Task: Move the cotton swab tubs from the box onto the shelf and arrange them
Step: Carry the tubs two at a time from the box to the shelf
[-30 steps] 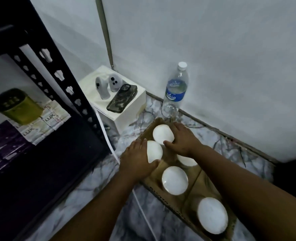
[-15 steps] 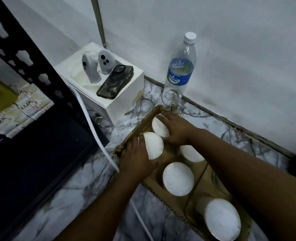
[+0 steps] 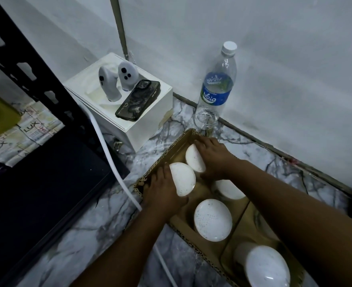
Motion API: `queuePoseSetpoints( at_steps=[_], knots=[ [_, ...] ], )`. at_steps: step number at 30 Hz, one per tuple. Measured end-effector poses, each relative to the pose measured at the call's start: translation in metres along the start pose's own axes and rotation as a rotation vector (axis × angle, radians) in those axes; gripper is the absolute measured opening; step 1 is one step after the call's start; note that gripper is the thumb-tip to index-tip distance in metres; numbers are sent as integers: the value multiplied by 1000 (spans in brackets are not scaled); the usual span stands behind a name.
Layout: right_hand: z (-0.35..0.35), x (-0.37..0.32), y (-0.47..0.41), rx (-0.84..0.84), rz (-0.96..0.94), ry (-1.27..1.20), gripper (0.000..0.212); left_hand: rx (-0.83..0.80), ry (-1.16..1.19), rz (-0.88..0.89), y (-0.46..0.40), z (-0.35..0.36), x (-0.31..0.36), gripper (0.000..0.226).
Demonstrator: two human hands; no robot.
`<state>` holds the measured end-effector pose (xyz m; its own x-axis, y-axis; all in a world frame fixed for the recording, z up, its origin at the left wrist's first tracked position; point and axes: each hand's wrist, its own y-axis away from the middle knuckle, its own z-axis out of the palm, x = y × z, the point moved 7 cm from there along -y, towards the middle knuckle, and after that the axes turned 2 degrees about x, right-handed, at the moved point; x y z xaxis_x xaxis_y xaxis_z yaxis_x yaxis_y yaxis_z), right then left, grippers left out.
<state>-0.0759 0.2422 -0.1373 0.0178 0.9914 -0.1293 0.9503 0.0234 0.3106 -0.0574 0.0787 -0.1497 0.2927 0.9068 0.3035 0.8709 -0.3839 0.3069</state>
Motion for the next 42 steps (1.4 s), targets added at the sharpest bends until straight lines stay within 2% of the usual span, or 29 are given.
queuePoseSetpoints(
  at_steps=[4,8,11,16,20,24,28,32,40,42],
  knots=[
    [2,1,5,15,-5,-29,114,-8,83,-16,-2,0,-1,110],
    [-4,4,11,50,16,-60,109,39,310,-36,-3,-8,-6,110],
    [-18,11,29,148,52,-260,105,100,483,13,1,-19,-6,112],
    [-43,20,64,380,74,-602,110,194,671,91,11,-41,2,116],
    [-52,28,86,554,215,-868,120,239,818,79,18,-52,3,124],
    [-42,28,102,649,319,-963,115,289,880,102,25,-60,5,105],
    [-34,17,110,638,314,-1115,104,305,957,135,29,-64,4,94],
    [-34,9,112,624,259,-1232,96,292,1041,163,33,-67,8,96],
    [-35,5,117,679,223,-1324,108,238,1108,210,41,-66,13,97],
    [-36,4,120,698,232,-1321,104,220,1110,231,42,-66,13,95]
  ],
)
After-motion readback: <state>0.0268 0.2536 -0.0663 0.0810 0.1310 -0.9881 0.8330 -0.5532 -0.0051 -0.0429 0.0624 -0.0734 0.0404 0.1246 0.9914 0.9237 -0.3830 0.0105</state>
